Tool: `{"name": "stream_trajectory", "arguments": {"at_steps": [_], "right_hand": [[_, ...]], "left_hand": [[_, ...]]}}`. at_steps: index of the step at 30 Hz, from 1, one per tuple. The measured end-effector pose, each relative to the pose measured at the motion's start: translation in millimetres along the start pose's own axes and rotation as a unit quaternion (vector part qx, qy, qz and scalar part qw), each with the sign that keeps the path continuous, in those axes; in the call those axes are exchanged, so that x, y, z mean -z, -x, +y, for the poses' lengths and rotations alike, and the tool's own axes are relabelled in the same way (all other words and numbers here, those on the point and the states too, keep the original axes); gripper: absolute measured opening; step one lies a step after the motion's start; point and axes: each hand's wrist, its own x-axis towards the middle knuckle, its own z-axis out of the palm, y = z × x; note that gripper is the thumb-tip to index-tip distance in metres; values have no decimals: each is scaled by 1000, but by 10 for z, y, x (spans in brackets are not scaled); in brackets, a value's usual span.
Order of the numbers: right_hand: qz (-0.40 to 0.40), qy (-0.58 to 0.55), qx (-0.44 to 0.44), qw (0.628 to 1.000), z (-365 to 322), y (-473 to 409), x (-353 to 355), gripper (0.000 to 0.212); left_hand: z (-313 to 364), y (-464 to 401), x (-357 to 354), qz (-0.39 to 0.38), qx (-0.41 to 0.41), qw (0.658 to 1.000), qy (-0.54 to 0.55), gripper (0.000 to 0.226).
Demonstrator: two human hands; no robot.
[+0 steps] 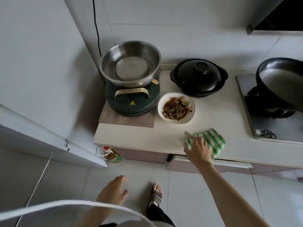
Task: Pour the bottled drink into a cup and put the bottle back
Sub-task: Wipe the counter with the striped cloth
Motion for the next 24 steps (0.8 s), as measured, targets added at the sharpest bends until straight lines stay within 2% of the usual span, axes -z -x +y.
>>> {"name": "stream_trajectory", "arguments": {"at_steps": [3, 5, 9, 12, 14, 17, 19, 20, 21, 23, 24], "right_hand": [[-2, 32, 4, 999, 42, -52, -141, 44], [25, 9, 32, 999, 106, -88, -171, 33], [44, -101, 4, 994, 172, -155, 34, 9], [57, -250, -70, 964, 36, -156, 357, 12], [59, -340, -79, 935, -126, -115, 640, 13], [1, -488, -21, 872, -426, 21, 1075, 23], [-64, -579, 5, 813, -632, 135, 1276, 24], [-98, -625, 2, 775, -716, 175, 1332, 25], [-129, -666, -5, 735, -793, 196, 1363, 25], [-147, -730, -38, 667, -933, 171, 1364, 23], [-135, -751, -67, 642, -977, 130, 1339, 22]], "left_hand": [[131, -228, 44, -3, -12, 1000, 28, 43], [252, -381, 81, -6, -29, 1000, 9, 43], [548, -638, 212, -8, -61, 998, -31, 40], [746, -750, 365, 5, -119, 993, -1, 39], [875, -836, 516, 30, -165, 984, 56, 41], [1184, -932, 893, 52, -254, 955, 144, 71], [1372, -969, 1189, 51, -299, 937, 171, 99], [1449, -969, 1330, 33, -296, 935, 195, 105], [1489, -965, 1454, 3, -284, 931, 230, 99], [1463, -956, 1651, -59, -251, 919, 297, 54], [1428, -943, 1730, -64, -230, 920, 309, 31]]}}
